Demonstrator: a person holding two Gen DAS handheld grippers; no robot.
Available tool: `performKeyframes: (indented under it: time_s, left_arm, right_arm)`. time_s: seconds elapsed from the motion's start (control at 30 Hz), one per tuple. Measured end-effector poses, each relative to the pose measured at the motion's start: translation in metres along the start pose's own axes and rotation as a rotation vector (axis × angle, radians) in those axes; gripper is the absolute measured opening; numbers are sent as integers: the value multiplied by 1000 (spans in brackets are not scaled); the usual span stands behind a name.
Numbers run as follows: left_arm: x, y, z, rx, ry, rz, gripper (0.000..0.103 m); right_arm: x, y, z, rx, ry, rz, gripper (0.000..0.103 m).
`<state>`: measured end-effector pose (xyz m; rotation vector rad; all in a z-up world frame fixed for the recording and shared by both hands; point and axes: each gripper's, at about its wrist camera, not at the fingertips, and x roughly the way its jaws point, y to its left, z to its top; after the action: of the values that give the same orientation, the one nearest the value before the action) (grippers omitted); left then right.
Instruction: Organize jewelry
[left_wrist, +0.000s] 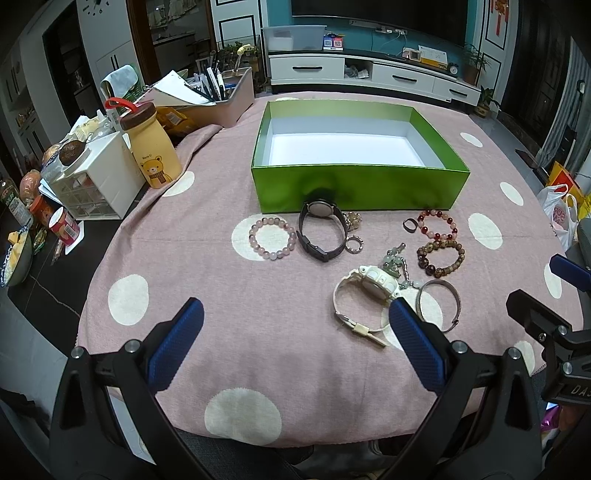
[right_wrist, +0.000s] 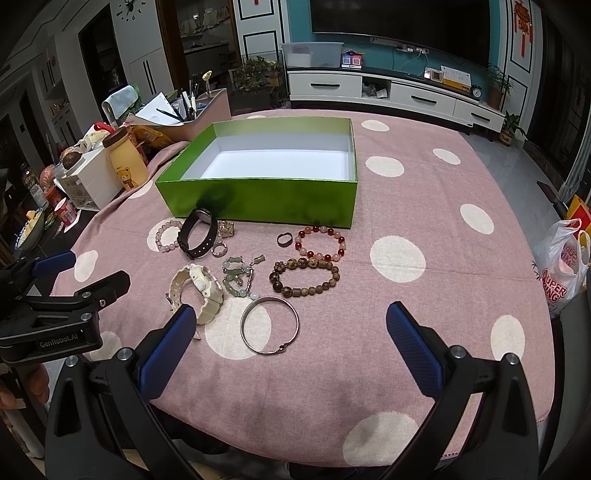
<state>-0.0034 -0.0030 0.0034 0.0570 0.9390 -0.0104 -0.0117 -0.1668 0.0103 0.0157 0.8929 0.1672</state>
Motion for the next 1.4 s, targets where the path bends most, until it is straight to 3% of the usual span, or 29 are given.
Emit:
performKeyframes:
  time_s: [1.4]
  left_arm:
    - [1, -5, -4, 8, 3, -2, 101]
  right_arm:
    - [0, -2, -2, 5, 1, 2, 102]
